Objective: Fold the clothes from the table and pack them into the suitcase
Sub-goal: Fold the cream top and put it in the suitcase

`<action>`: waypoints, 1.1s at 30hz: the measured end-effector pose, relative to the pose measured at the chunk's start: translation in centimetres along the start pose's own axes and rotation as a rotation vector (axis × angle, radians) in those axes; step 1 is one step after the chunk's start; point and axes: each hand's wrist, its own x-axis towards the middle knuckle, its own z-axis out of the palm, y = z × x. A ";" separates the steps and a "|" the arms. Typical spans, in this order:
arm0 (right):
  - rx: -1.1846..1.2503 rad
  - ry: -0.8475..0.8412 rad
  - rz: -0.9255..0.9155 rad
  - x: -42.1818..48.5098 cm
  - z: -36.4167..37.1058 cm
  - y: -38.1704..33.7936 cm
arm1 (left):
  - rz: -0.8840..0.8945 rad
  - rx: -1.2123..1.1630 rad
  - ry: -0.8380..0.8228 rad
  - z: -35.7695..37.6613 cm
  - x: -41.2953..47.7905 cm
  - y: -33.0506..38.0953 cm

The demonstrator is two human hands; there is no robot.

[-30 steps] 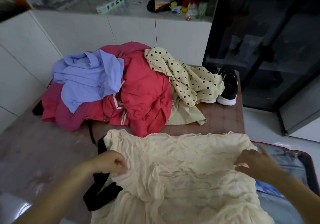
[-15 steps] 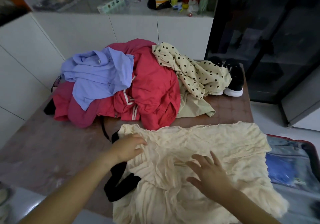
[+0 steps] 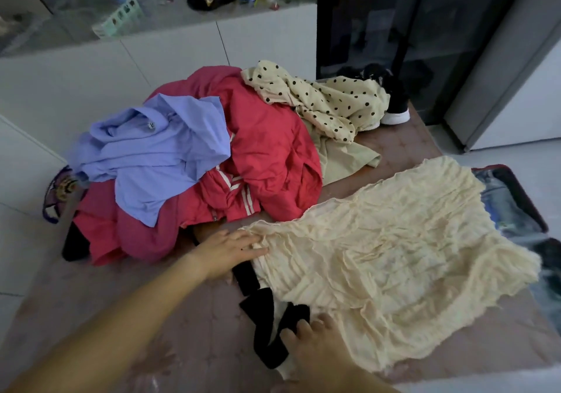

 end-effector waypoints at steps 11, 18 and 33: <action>0.016 0.069 0.102 -1.0 0.0 -0.7 | 0.105 -0.087 -0.016 -3.4 1.3 -0.6; 0.618 0.153 0.400 -5.8 -5.2 7.8 | 0.101 -0.416 -0.134 -12.1 5.4 0.9; 0.181 0.290 0.696 -7.3 -1.8 10.8 | 0.256 -0.085 0.208 -11.8 10.7 5.6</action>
